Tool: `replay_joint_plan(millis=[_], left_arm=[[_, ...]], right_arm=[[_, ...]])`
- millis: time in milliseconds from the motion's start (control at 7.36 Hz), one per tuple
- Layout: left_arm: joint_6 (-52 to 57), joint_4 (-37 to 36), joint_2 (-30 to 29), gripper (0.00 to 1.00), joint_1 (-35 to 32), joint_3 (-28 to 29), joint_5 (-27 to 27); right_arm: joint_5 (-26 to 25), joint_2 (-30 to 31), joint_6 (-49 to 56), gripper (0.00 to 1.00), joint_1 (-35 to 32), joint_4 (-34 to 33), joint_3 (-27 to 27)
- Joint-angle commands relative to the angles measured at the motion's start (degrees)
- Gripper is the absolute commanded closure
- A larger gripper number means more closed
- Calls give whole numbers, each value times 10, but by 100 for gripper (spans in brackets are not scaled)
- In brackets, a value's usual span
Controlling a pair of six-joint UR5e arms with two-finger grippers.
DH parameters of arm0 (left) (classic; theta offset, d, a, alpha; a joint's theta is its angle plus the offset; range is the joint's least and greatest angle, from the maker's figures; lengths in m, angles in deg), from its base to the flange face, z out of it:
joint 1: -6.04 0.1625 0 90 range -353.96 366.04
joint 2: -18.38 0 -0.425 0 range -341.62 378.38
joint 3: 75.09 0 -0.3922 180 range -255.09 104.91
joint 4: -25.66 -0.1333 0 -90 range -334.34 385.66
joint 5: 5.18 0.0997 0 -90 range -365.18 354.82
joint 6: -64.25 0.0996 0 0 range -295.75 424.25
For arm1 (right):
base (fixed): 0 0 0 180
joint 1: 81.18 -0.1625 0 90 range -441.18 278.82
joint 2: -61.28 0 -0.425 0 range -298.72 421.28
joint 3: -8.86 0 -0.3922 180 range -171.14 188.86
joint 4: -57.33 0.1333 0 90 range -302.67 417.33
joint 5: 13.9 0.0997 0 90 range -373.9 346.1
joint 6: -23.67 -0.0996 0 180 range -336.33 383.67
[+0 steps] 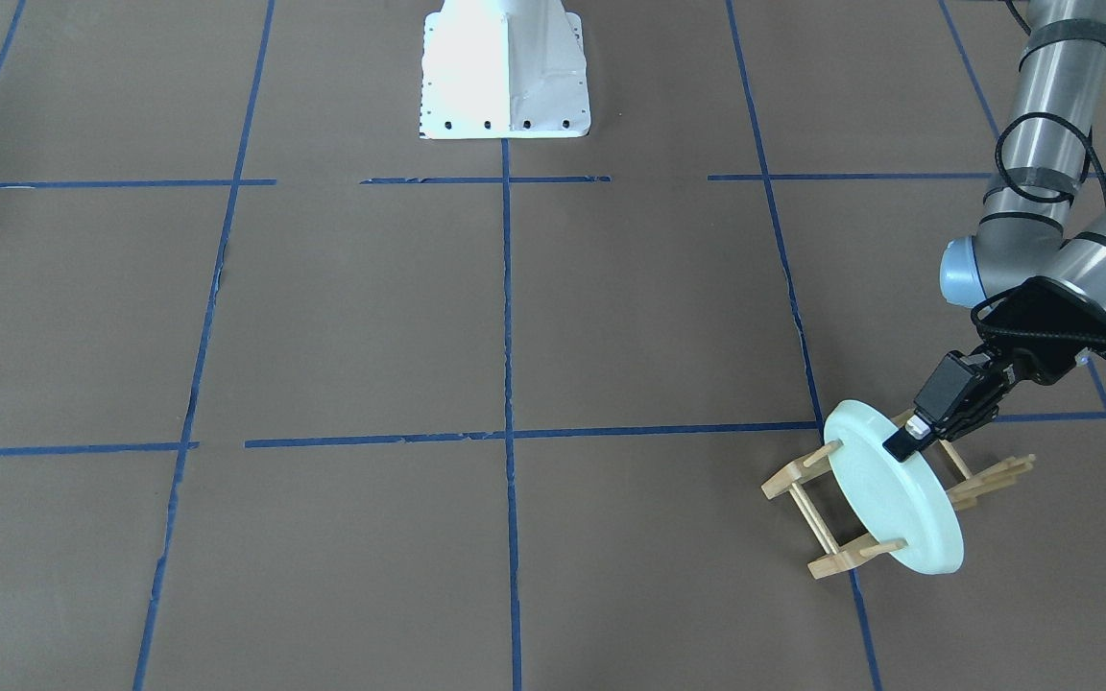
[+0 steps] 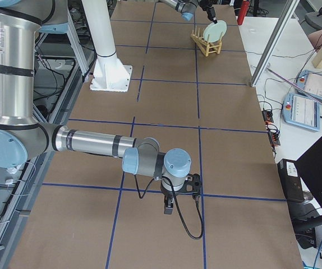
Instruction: Place plate on rack
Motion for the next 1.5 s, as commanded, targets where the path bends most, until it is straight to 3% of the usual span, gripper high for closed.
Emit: replay_joint_plan(millis=[0,272,408,544,680,816,1087,1223,1359], left_arm=[[-1,1,0,0,-1,-6,1],[-2,-6,0,0,-36,-23,3],[5,-46,12,0,-62,-47,-8],[65,-131,27,0,-103,-77,-71],[212,-238,38,0,-157,-87,-150],[356,-350,47,0,-183,-93,-157],[677,-611,56,0,-209,-119,-71],[842,-723,61,0,-241,-121,-47],[923,-824,63,0,-269,-115,-49]], right_arm=[[0,0,0,0,0,1,0],[0,0,0,0,0,1,0],[0,0,0,0,0,1,0],[0,0,0,0,0,1,0],[0,0,0,0,0,1,0],[0,0,0,0,0,0,0],[0,0,-1,0,0,0,0],[0,0,0,0,0,1,0],[0,0,0,0,0,0,0]])
